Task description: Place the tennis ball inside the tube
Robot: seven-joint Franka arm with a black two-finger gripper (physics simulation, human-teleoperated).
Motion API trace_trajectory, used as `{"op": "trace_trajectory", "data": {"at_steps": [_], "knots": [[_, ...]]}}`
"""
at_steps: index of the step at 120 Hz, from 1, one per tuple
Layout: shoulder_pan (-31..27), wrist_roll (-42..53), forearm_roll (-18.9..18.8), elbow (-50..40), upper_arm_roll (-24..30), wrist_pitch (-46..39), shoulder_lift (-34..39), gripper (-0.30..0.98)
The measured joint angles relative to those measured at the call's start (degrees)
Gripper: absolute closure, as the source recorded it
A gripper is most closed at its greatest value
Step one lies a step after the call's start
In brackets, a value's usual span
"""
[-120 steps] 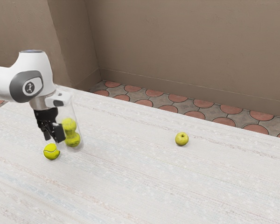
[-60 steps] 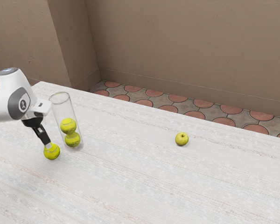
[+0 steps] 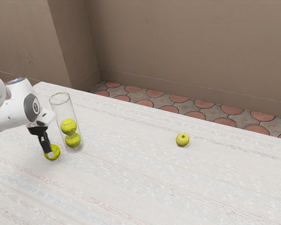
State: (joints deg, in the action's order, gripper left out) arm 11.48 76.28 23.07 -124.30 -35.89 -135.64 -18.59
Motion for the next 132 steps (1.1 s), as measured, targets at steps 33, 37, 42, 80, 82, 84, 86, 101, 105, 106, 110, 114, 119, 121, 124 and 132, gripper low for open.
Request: {"op": "trace_trajectory", "data": {"at_steps": [33, 37, 42, 80, 82, 84, 86, 101, 105, 106, 110, 114, 119, 121, 124, 132], "knots": [[-2.09, 9.06, 4.99, 1.22, 2.94, 0.14, -3.22, 0.03], [-2.12, 9.95, 5.38, 1.21, 3.02, 0.13, -3.26, 0.04], [-2.14, 10.99, 5.78, 1.17, 3.07, 0.11, -3.26, 0.07], [-2.99, 16.97, 6.68, 0.69, 2.44, 0.4, -2.56, 0.2], [-3.01, 17.2, 6.68, 0.67, 2.43, 0.44, -2.54, 0.2], [-3.01, 17.43, 6.7, 0.65, 2.43, 0.47, -2.53, 0.19], [-3.02, 17.65, 6.71, 0.6, 2.42, 0.5, -2.55, 0.19], [-3.1, 19.13, 6.77, 0.16, 2.34, 0.65, -2.54, 0.17], [-3.24, 19.48, 6.78, 0.1, 2.32, 0.68, -2.48, 0.16], [-3.27, 19.56, 6.78, 0.06, 2.31, 0.69, -2.43, 0.17], [-3.37, 19.88, 6.79, -0.13, 2.27, 0.71, -2.19, 0.19], [-3.42, 20.19, 6.78, -0.22, 2.26, 0.73, -1.93, 0.21], [-3.45, 20.55, 6.79, -0.28, 2.24, 0.74, -1.68, 0.24], [-3.44, 20.69, 6.79, -0.28, 2.24, 0.74, -1.62, 0.26], [-3.42, 20.88, 6.8, -0.27, 2.24, 0.74, -1.56, 0.27], [-3.33, 21.38, 6.82, -0.27, 2.24, 0.64, -1.45, 0.31]]}}
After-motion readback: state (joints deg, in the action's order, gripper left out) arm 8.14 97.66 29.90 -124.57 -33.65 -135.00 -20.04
